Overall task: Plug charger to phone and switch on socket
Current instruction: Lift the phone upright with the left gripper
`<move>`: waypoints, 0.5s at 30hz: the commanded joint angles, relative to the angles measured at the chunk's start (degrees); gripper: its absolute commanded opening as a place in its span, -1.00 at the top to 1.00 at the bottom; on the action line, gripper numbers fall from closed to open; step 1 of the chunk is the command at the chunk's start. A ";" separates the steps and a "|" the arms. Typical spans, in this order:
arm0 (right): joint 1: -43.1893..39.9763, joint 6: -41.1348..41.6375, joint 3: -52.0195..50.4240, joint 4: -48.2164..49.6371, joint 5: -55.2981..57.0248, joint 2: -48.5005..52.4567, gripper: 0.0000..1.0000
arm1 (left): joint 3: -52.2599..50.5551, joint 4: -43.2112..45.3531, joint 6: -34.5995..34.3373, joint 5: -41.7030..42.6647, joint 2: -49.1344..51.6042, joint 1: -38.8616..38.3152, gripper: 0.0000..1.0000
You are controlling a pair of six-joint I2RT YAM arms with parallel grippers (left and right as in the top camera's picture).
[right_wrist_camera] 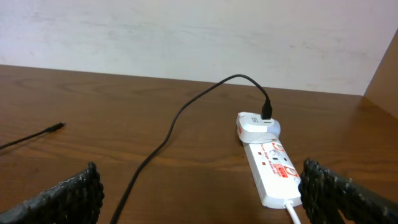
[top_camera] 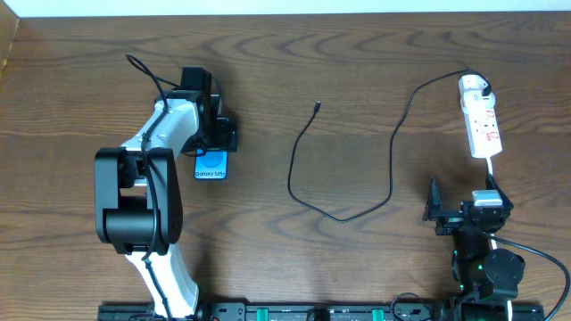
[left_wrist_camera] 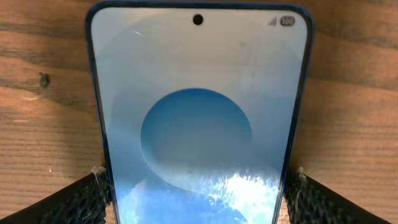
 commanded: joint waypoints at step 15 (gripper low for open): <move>0.37 0.70 -0.09 -0.28 0.26 -0.37 -0.98 | -3.67 -0.79 4.98 2.43 4.61 -0.04 -0.81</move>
